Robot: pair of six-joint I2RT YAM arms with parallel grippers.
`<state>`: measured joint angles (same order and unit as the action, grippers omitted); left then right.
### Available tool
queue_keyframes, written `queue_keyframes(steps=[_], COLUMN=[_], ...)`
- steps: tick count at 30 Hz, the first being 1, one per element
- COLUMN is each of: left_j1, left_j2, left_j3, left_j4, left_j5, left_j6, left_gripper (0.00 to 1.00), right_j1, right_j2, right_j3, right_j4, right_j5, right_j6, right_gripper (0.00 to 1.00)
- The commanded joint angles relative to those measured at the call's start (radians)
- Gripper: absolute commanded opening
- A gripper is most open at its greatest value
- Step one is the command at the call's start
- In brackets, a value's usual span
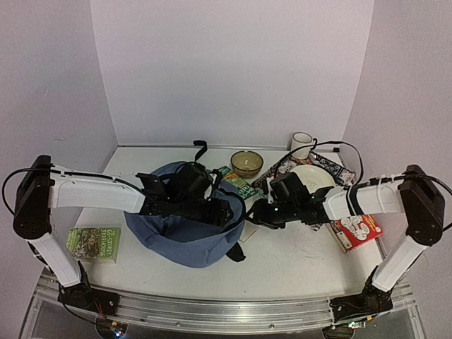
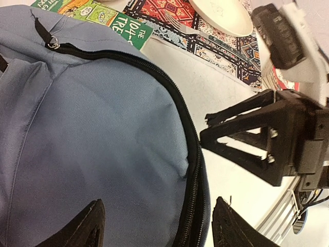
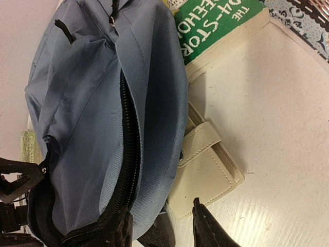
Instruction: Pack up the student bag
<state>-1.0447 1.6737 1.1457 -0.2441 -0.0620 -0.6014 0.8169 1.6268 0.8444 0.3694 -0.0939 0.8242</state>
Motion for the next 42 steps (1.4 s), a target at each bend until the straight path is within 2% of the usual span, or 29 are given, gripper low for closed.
queue_keyframes(steps=[1,26,42], left_j1=[-0.004,-0.005,-0.002], left_j2=[0.020,0.071,0.114], left_j3=[0.052,0.066,0.088], left_j4=[0.029,0.029,-0.044], left_j5=[0.005,-0.015,-0.135], left_j6=[0.009,0.024,0.053], left_gripper=[0.73,0.70,0.38], right_j1=[0.002,0.005,0.004], right_j2=[0.031,0.166,0.170], right_j3=[0.029,0.144,0.149], right_j4=[0.018,0.119,0.119], right_j5=[-0.031,-0.198,-0.204], right_j6=[0.000,0.011,0.009], right_gripper=[0.40,0.39,0.38])
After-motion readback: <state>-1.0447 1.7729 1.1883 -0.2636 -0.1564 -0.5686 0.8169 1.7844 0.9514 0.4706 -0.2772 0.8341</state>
